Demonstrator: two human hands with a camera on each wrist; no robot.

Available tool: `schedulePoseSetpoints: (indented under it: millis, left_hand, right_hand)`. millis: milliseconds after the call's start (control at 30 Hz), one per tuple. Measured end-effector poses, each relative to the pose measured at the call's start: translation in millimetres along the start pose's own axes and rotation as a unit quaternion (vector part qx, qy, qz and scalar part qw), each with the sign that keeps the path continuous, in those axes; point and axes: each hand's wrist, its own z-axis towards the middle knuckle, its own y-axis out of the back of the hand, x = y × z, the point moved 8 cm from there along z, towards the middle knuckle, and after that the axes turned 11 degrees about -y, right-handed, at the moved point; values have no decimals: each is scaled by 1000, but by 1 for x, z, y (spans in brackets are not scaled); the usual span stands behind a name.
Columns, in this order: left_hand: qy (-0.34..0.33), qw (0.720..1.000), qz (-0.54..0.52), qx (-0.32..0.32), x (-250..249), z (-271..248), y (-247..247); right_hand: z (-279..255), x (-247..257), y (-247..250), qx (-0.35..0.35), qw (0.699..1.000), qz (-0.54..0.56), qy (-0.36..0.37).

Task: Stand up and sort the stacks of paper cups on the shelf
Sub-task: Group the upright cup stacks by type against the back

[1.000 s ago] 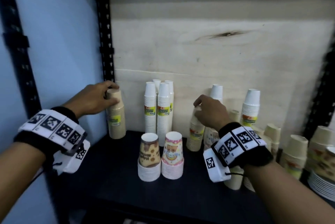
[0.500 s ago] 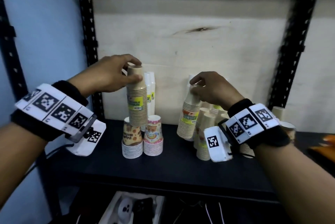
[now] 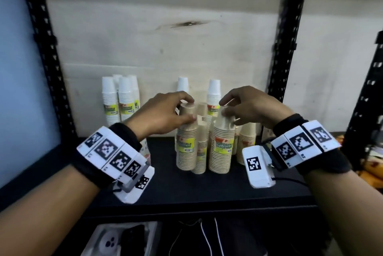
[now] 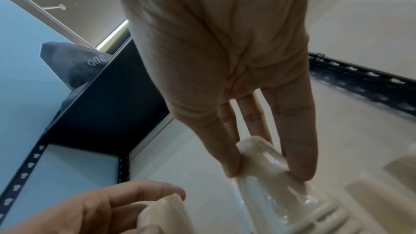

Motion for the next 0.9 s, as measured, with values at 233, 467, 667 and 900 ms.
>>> schedulePoseSetpoints:
  millis: [233,467,667,900]
  left_hand:
    - [21,999,-19,22,1,16,-65]
    - [34,999,-31,22,9,16,-83]
    - [35,998,-42,28,13,13,-93]
    - [27,998,-61,17,12,12,-100]
  right_hand:
    - [13,-36,-15,-15,999,-50,-14]
    - [17,-39,-27,-22,996,-86,10]
    - [18,-42,-31,-23,995,-99,15]
    - [18,-47,-36,-12,994,-107,13]
